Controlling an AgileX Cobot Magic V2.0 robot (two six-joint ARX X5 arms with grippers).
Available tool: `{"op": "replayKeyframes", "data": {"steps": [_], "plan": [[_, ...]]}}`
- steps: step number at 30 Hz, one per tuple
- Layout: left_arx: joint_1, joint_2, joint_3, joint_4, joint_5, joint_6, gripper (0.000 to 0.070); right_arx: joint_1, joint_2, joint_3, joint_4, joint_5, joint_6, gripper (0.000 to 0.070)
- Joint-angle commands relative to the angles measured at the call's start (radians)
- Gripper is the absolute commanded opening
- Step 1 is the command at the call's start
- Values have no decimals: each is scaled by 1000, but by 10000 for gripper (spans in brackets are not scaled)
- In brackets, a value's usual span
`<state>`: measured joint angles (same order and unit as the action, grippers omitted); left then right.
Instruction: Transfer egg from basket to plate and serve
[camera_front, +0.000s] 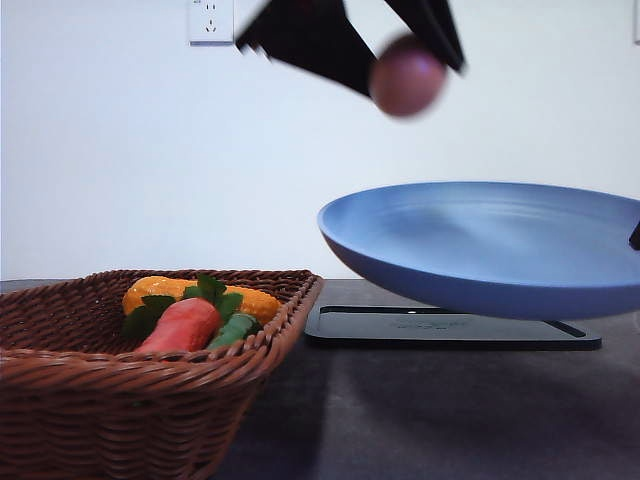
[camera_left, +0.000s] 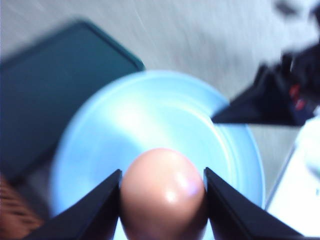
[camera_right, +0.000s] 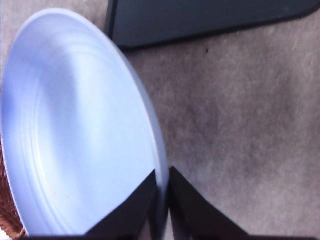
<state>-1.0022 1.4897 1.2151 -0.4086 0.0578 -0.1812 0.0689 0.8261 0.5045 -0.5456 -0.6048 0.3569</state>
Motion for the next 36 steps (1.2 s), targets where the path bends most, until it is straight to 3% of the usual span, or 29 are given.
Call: {"op": "replayKeyframes", "data": {"steps": [1, 12, 29, 36], "plan": [[-25, 33, 15, 25, 2, 13, 137, 7, 3, 16, 2, -10, 11, 0], [-56, 161, 15, 42, 2, 38, 137, 8, 3, 16, -14, -32, 10, 0], [-55, 212, 15, 42, 1, 69, 148, 8, 3, 16, -27, -53, 10, 0], [-58, 212, 15, 45, 1, 65, 389, 8, 3, 16, -33, -53, 9, 0]]}}
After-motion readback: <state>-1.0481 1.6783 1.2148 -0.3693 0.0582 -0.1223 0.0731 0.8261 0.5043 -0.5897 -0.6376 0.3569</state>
